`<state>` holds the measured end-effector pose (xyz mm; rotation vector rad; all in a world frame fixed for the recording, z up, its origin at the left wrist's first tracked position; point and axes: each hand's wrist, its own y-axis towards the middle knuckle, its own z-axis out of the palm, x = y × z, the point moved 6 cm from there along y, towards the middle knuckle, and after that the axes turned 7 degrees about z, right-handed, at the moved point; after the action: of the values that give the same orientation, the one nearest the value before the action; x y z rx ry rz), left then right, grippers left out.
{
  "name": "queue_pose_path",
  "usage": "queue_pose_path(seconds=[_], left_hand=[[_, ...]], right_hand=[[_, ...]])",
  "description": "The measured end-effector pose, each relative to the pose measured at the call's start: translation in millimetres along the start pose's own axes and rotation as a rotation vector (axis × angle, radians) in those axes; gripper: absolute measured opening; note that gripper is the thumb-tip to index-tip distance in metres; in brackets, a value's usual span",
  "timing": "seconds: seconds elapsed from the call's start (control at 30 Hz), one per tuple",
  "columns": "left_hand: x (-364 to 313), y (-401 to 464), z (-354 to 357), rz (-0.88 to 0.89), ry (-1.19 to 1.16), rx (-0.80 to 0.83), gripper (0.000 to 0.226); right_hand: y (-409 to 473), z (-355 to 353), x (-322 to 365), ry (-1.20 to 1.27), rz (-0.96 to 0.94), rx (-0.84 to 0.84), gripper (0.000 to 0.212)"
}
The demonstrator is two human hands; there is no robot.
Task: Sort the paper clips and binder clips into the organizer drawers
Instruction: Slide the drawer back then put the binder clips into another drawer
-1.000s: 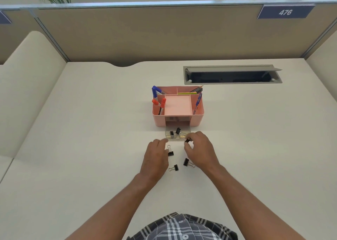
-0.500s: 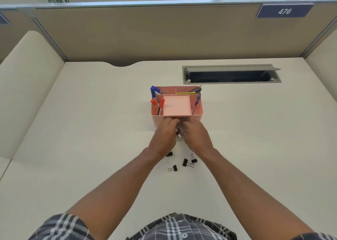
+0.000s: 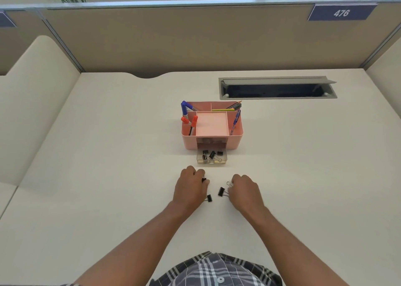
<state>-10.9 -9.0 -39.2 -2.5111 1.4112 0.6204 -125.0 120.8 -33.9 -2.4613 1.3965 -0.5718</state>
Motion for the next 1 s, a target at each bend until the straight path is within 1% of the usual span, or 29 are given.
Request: queue_pose_path(seconds=[0.1, 0.17, 0.23, 0.33, 0.4, 0.47, 0.6, 0.73, 0.9, 0.97, 1.0], left_hand=[[-2.2, 4.7, 2.3, -0.001, 0.018, 0.006, 0.008], [-2.3, 4.8, 1.0, 0.001, 0.008, -0.012, 0.005], [-5.3, 4.2, -7.2, 0.034, -0.008, -0.083, 0.007], [-15.6, 12.2, -29.1, 0.11, -0.033, -0.21, 0.013], [-21.0, 25.6, -41.6, 0.142, -0.025, -0.242, 0.007], [-20.5, 43.5, -45.5, 0.128, -0.015, -0.22, 0.003], [-18.3, 68.8, -43.3, 0.112, 0.029, -0.143, 0.004], [-20.1, 74.3, -43.6, 0.139, -0.011, -0.153, 0.002], [-22.3, 47.7, -45.7, 0.229, -0.107, -0.229, 0.014], [-20.3, 25.4, -35.7, 0.277, -0.141, -0.19, 0.02], [-18.3, 13.1, -26.1, 0.295, -0.15, -0.145, 0.024]], right_hand=[[-0.4, 0.6, 4.7, 0.01, -0.004, -0.008, 0.005], [2.3, -1.7, 5.2, 0.047, -0.02, -0.028, 0.008], [5.5, -11.0, 7.4, 0.101, -0.061, -0.083, 0.015], [11.9, -34.4, 18.8, 0.167, -0.138, -0.196, 0.02], [18.8, -49.3, 31.0, 0.191, -0.185, -0.25, 0.02], [27.3, -60.3, 43.9, 0.195, -0.227, -0.273, 0.019], [43.7, -69.1, 59.9, 0.196, -0.267, -0.279, 0.019], [50.8, -67.5, 63.9, 0.2, -0.313, -0.257, 0.018], [37.7, -64.2, 47.6, 0.253, -0.331, -0.234, 0.02], [26.2, -53.2, 35.5, 0.228, -0.329, -0.18, 0.02], [20.4, -44.8, 30.0, 0.19, -0.319, -0.132, 0.02]])
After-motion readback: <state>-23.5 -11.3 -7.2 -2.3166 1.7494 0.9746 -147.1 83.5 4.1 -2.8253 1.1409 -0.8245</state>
